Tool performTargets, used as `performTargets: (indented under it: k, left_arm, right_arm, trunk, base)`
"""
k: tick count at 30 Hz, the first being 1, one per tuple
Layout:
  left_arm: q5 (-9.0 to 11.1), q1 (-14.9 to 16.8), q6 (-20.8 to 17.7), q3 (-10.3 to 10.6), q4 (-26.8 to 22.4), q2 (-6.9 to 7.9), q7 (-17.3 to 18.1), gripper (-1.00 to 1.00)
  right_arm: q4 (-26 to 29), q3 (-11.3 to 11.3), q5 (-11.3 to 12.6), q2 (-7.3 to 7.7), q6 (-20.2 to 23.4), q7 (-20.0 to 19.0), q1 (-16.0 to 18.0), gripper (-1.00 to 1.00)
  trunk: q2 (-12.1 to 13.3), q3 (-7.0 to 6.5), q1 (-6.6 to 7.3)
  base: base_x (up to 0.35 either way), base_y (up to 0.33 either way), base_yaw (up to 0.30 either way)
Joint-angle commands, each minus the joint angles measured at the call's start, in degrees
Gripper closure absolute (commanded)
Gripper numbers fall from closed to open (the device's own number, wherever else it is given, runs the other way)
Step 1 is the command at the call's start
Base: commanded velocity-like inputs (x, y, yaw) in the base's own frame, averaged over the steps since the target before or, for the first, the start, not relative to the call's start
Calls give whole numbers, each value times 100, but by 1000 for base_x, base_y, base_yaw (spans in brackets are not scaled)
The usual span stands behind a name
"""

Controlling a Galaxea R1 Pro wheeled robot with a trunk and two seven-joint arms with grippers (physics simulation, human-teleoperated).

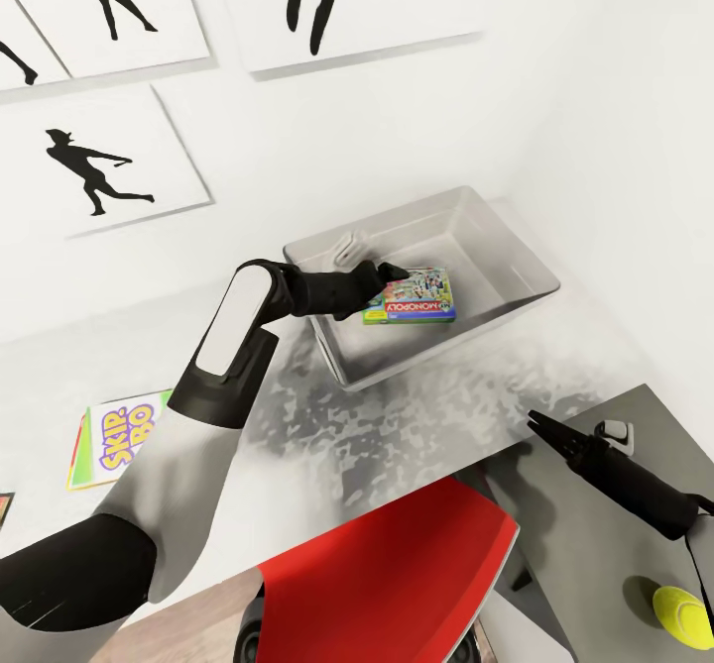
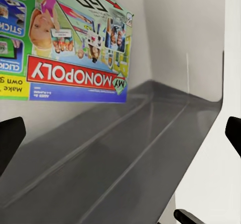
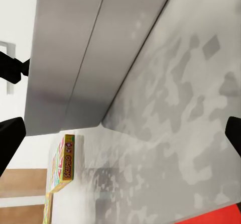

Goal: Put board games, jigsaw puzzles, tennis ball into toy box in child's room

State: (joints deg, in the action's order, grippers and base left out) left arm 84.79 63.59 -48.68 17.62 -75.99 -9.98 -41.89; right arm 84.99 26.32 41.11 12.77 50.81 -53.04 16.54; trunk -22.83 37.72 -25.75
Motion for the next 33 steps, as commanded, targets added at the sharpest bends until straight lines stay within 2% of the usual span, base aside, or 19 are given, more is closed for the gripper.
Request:
performTargets:
  k: [1,26,29,33]
  left_arm:
    - [54,4,-1,-2,-4,-2,-61,-100]
    - [33,4,89,8,108,-2,-44,-100]
    - [-5,4,96,11,115,-2,-41,-100]
    - [-169,4,107,13,124,-2,-40,-100]
  right_arm:
    - [1,4,2,0,26,-14,2,-100]
    - [1,-3,1,1,25,-13,-1,-100]
    - [1,1,1,-1,25,-13,1,-100]
    - [1,-1,2,-1,25,-15,1,-100]
  trunk:
    - [-9,7,-3]
    - [-9,7,-3]
    - [-9,7,-3]
    - [-9,7,-3]
  base:
    - [0,0,0]
    - [0,0,0]
    - [0,0,0]
    - [0,0,0]
